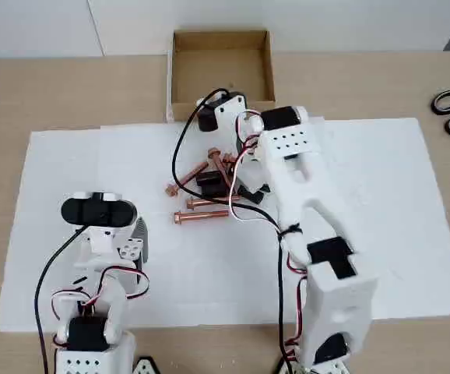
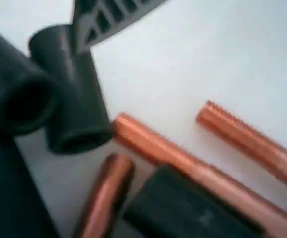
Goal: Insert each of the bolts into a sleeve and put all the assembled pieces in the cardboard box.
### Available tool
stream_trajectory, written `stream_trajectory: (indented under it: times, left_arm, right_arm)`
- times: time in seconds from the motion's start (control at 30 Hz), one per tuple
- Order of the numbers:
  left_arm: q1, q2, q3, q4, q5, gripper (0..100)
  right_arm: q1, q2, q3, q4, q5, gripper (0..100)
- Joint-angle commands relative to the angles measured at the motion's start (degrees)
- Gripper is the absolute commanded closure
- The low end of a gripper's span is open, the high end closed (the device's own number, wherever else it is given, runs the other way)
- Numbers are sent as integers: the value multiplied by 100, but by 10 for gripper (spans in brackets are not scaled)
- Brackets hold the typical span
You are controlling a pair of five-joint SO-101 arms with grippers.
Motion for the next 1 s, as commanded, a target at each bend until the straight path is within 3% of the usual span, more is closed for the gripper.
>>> stream_trajectory:
  times: [0.0, 0.97]
  left_arm:
    - [-44, -97, -31, -149, -18, 870]
    - [-44, -97, -31, -149, -18, 870]
  right_arm:
    - [-31, 119, -369, 57, 202, 856]
    - [-4, 1068, -387, -268, 519, 857]
